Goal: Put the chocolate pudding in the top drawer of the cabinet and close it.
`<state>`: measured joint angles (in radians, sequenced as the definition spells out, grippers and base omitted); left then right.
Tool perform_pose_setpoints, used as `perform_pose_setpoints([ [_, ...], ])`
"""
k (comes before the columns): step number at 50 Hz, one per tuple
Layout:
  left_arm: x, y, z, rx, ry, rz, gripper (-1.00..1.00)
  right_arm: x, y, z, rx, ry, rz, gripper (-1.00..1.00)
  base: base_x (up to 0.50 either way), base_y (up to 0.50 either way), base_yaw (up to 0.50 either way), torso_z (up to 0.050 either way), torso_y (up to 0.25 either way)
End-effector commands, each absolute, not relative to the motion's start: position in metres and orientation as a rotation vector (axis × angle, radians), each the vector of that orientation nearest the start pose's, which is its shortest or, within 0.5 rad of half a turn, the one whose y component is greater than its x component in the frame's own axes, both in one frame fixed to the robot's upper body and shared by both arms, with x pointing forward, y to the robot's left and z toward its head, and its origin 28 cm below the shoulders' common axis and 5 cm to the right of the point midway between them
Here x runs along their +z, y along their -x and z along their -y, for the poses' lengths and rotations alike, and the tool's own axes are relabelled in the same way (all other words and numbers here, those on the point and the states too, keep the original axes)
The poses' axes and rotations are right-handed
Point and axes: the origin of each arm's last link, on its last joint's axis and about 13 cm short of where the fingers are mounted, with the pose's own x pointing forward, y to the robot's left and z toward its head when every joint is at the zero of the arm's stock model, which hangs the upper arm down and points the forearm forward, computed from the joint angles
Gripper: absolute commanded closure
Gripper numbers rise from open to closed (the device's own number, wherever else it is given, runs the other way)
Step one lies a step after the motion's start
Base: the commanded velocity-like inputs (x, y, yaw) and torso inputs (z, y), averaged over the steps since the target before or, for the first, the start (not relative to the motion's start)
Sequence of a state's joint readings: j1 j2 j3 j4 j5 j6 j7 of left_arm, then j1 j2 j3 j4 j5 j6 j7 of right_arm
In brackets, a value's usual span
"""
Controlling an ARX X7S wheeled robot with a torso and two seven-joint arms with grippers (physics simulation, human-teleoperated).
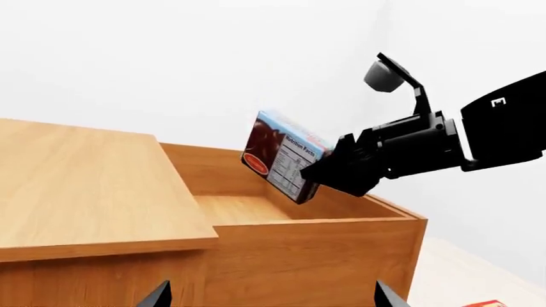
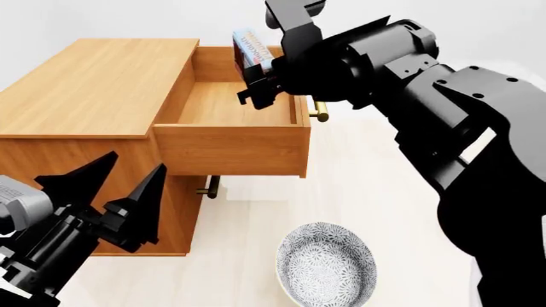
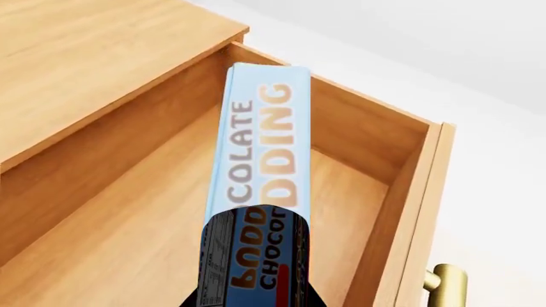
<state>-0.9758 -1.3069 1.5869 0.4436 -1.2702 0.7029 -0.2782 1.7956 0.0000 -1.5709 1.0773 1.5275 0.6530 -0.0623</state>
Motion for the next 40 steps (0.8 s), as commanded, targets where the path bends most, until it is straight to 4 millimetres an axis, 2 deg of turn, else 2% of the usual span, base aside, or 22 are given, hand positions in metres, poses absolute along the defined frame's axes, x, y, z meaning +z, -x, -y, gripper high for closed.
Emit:
perform_pose_setpoints([
  [1, 0.171, -0.198, -0.297, -0.460, 0.222, 0.159, -1.00, 0.311, -0.403, 0.026, 0.498, 0.269, -0.426, 1.00, 0.00, 0.00, 0.00, 0.000, 0.000],
  [17, 0.170, -0.198, -0.298, -0.457, 0.228, 0.157, -1.00, 0.313, -0.403, 0.026, 0.496, 0.280, -0.405, 1.00, 0.00, 0.00, 0.00, 0.000, 0.000],
  [18, 0.170, -0.198, -0.298, -0.457, 0.228, 0.157, -1.00, 0.313, -0.404, 0.025, 0.495, 0.280, -0.401, -1.00, 0.00, 0.00, 0.00, 0.000, 0.000],
  [40, 0.169, -0.200, -0.298, -0.458, 0.231, 0.153, -1.00, 0.321, -0.406, 0.024, 0.481, 0.248, -0.323, -1.00, 0.00, 0.00, 0.00, 0.000, 0.000],
])
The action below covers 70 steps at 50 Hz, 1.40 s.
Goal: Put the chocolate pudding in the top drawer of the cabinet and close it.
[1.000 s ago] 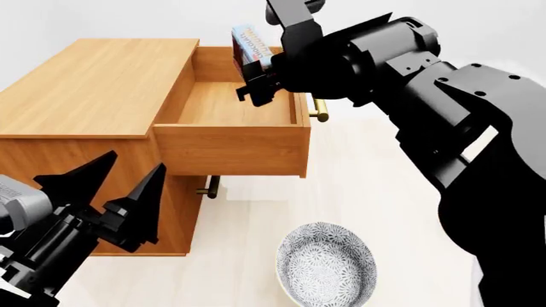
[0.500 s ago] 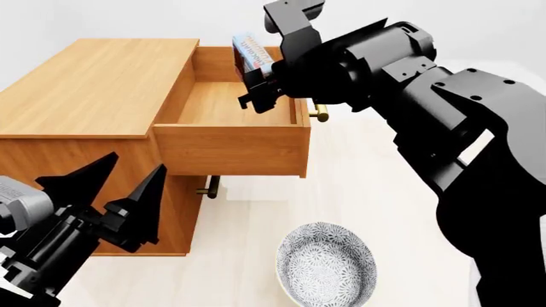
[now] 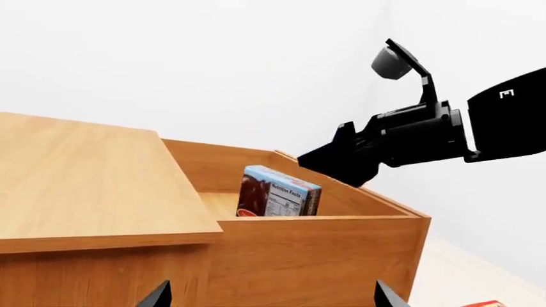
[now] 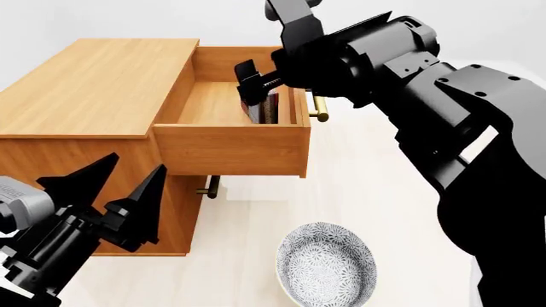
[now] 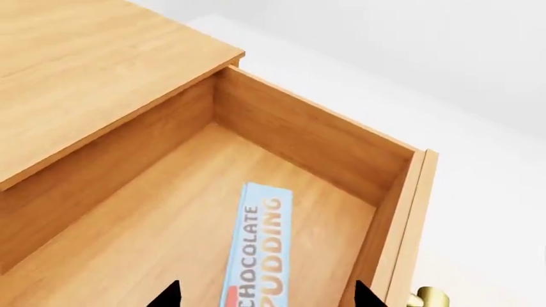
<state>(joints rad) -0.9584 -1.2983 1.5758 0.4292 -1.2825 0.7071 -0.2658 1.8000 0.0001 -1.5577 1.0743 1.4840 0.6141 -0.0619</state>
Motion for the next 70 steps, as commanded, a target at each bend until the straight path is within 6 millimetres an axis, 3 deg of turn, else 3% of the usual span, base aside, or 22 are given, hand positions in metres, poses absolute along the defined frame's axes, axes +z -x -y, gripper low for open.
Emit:
perform_pose_setpoints([
  [1, 0.169, -0.200, -0.297, -0.458, 0.231, 0.153, -1.00, 0.320, -0.407, 0.024, 0.480, 0.247, -0.318, -1.00, 0.00, 0.00, 0.00, 0.000, 0.000],
  [27, 0.168, -0.200, -0.296, -0.459, 0.235, 0.149, -1.00, 0.314, -0.422, 0.019, 0.342, 0.060, 0.022, -1.00, 0.00, 0.00, 0.00, 0.000, 0.000],
  [46, 0.168, -0.200, -0.295, -0.463, 0.235, 0.148, -1.00, 0.314, -0.426, 0.018, 0.076, 0.073, 0.189, -1.00, 0.00, 0.00, 0.00, 0.000, 0.000],
  [50, 0.168, -0.200, -0.294, -0.464, 0.236, 0.147, -1.00, 0.371, -0.421, 0.066, 0.008, 0.066, 0.213, -1.00, 0.00, 0.00, 0.00, 0.000, 0.000],
  [53, 0.168, -0.201, -0.294, -0.465, 0.236, 0.146, -1.00, 0.381, -0.417, 0.080, -0.054, 0.075, 0.231, -1.00, 0.00, 0.00, 0.00, 0.000, 0.000],
  [59, 0.167, -0.201, -0.293, -0.467, 0.236, 0.144, -1.00, 0.375, -0.426, 0.084, -0.148, 0.098, 0.254, -1.00, 0.00, 0.00, 0.00, 0.000, 0.000],
  [70, 0.167, -0.201, -0.293, -0.468, 0.237, 0.143, -1.00, 0.351, -0.434, 0.095, -0.173, 0.040, 0.240, -1.00, 0.00, 0.00, 0.00, 0.000, 0.000],
])
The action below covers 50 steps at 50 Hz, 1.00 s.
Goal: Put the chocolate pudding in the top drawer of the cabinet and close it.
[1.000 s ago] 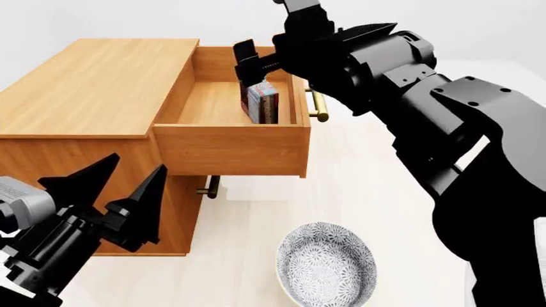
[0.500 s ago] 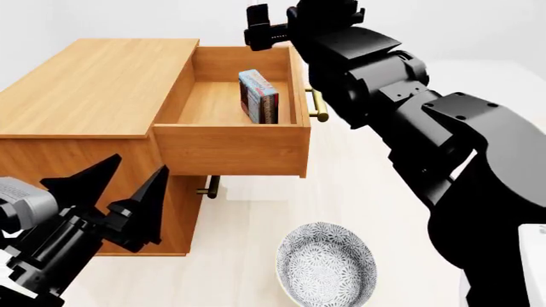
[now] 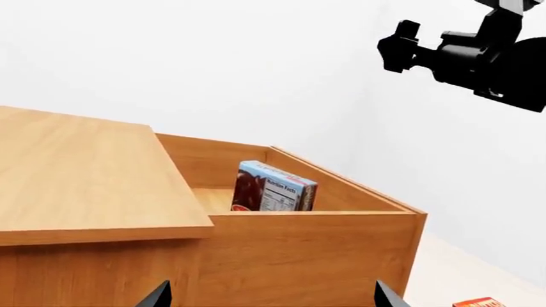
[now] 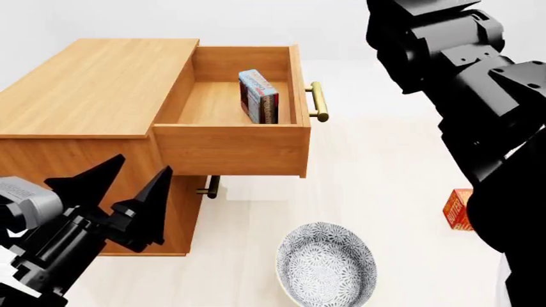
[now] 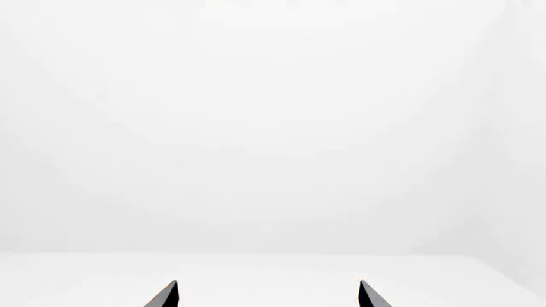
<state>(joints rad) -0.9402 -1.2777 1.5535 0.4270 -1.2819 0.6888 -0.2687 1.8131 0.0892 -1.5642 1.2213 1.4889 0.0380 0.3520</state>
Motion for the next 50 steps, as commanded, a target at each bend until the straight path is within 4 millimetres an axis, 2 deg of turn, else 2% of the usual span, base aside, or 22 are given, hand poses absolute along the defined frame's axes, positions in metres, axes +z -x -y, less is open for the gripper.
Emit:
perform_pose_setpoints([
  [1, 0.167, -0.201, -0.293, -0.468, 0.237, 0.144, -1.00, 0.349, -0.435, 0.097, -0.177, 0.034, 0.241, -1.00, 0.00, 0.00, 0.00, 0.000, 0.000],
  [10, 0.169, -0.201, -0.291, -0.470, 0.235, 0.145, -1.00, 0.337, -0.417, 0.118, -0.198, -0.007, 0.267, -1.00, 0.00, 0.00, 0.00, 0.000, 0.000],
  [24, 0.170, -0.201, -0.288, -0.476, 0.231, 0.142, -1.00, 0.317, -0.389, 0.138, -0.131, -0.108, 0.249, -1.00, 0.00, 0.00, 0.00, 0.000, 0.000],
  [33, 0.170, -0.201, -0.288, -0.477, 0.234, 0.143, -1.00, 0.298, -0.378, 0.143, -0.124, -0.155, 0.252, -1.00, 0.00, 0.00, 0.00, 0.000, 0.000],
  [39, 0.170, -0.201, -0.288, -0.478, 0.236, 0.144, -1.00, 0.296, -0.377, 0.143, -0.114, -0.185, 0.247, -1.00, 0.00, 0.00, 0.00, 0.000, 0.000],
  [41, 0.170, -0.200, -0.287, -0.478, 0.238, 0.144, -1.00, 0.295, -0.353, 0.158, -0.110, -0.191, 0.244, -1.00, 0.00, 0.00, 0.00, 0.000, 0.000],
  [44, 0.169, -0.200, -0.287, -0.479, 0.238, 0.145, -1.00, 0.293, -0.327, 0.172, -0.100, -0.198, 0.250, -1.00, 0.00, 0.00, 0.00, 0.000, 0.000],
  [50, 0.170, -0.199, -0.286, -0.481, 0.241, 0.147, -1.00, 0.282, -0.308, 0.176, -0.090, -0.169, 0.274, -1.00, 0.00, 0.00, 0.00, 0.000, 0.000],
])
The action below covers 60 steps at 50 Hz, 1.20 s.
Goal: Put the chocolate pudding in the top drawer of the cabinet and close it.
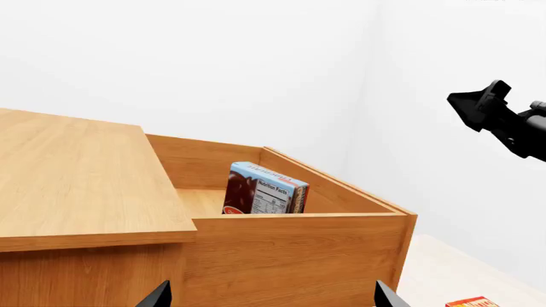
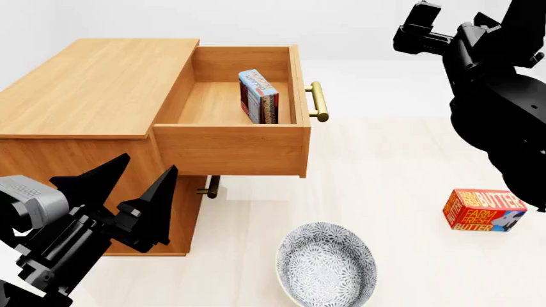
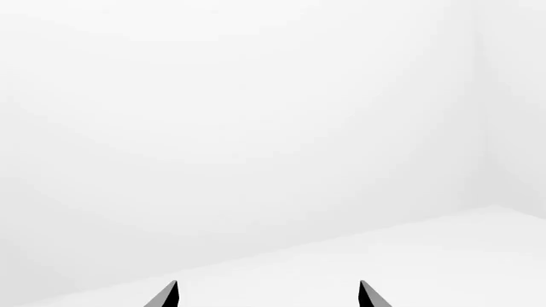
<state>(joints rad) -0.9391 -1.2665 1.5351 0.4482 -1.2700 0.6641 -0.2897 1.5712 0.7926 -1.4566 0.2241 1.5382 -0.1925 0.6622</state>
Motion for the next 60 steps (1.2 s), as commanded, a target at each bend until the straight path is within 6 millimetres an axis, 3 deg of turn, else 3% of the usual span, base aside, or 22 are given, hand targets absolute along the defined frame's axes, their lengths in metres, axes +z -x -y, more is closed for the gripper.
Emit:
perform_pose_setpoints([
  [1, 0.170, -0.199, -0.286, -0.481, 0.241, 0.148, -1.00, 0.280, -0.307, 0.175, -0.089, -0.166, 0.276, -1.00, 0.00, 0.00, 0.00, 0.000, 0.000],
  [9, 0.170, -0.196, -0.285, -0.484, 0.241, 0.152, -1.00, 0.263, -0.299, 0.170, -0.106, -0.158, 0.332, -1.00, 0.00, 0.00, 0.00, 0.000, 0.000],
  [23, 0.169, -0.193, -0.284, -0.484, 0.250, 0.158, -1.00, 0.227, -0.262, 0.171, -0.124, -0.054, 0.413, -1.00, 0.00, 0.00, 0.00, 0.000, 0.000],
  [33, 0.168, -0.191, -0.282, -0.494, 0.253, 0.159, -1.00, 0.219, -0.243, 0.179, -0.116, -0.108, 0.467, -1.00, 0.00, 0.00, 0.00, 0.000, 0.000],
  [35, 0.167, -0.191, -0.281, -0.496, 0.254, 0.159, -1.00, 0.222, -0.217, 0.198, -0.117, -0.104, 0.464, -1.00, 0.00, 0.00, 0.00, 0.000, 0.000],
  [41, 0.167, -0.190, -0.279, -0.502, 0.258, 0.159, -1.00, 0.203, -0.230, 0.187, -0.085, -0.128, 0.459, -1.00, 0.00, 0.00, 0.00, 0.000, 0.000],
  [53, 0.164, -0.187, -0.274, -0.526, 0.266, 0.161, -1.00, 0.182, -0.199, 0.209, -0.050, -0.218, 0.458, -1.00, 0.00, 0.00, 0.00, 0.000, 0.000],
  [60, 0.163, -0.187, -0.271, -0.539, 0.273, 0.161, -1.00, 0.176, -0.198, 0.209, -0.057, -0.206, 0.455, -1.00, 0.00, 0.00, 0.00, 0.000, 0.000],
])
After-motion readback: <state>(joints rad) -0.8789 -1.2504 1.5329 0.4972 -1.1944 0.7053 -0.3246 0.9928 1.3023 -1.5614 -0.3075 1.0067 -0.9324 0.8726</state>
